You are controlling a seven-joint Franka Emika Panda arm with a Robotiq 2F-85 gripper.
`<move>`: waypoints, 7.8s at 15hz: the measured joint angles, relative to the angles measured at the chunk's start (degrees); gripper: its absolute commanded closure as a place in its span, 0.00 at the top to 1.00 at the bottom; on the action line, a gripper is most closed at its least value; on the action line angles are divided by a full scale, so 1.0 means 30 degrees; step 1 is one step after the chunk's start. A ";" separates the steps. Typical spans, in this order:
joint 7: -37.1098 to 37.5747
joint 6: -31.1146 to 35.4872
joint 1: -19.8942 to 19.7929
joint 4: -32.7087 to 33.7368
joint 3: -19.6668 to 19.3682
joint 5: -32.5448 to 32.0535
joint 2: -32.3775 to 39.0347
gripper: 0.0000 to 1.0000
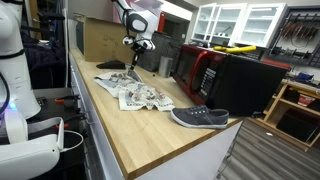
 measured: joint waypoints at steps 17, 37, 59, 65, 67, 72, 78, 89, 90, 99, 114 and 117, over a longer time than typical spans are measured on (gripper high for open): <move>0.8317 -0.4432 0.1430 0.3902 0.0868 0.2117 0.0939 0.01; 1.4437 -0.7469 0.0727 0.9771 0.0773 0.5838 0.4714 0.73; -0.4287 -0.4642 0.0616 -0.3659 0.0495 -0.4431 -0.0943 1.00; -0.6735 -0.4053 0.0710 -0.5241 0.0978 -0.3844 -0.2085 1.00; -0.7424 -0.4006 0.0734 -0.5480 0.1154 -0.3393 -0.2315 1.00; -0.7789 -0.4006 0.0976 -0.5675 0.1425 -0.3227 -0.2432 1.00; -0.8665 -0.2811 0.1004 -0.5780 0.1506 -0.2129 -0.2411 1.00; -1.2703 -0.0222 0.0962 -0.6375 0.1705 -0.0327 -0.2625 1.00; -1.2894 -0.0075 0.0962 -0.6438 0.1706 -0.0320 -0.2624 1.00; -1.3663 0.1110 0.0980 -0.6741 0.1777 -0.0282 -0.2618 1.00; -1.3691 0.1944 0.1066 -0.7182 0.1941 -0.0283 -0.2630 0.32; -1.3691 0.1933 0.1066 -0.7180 0.1941 -0.0282 -0.2630 0.10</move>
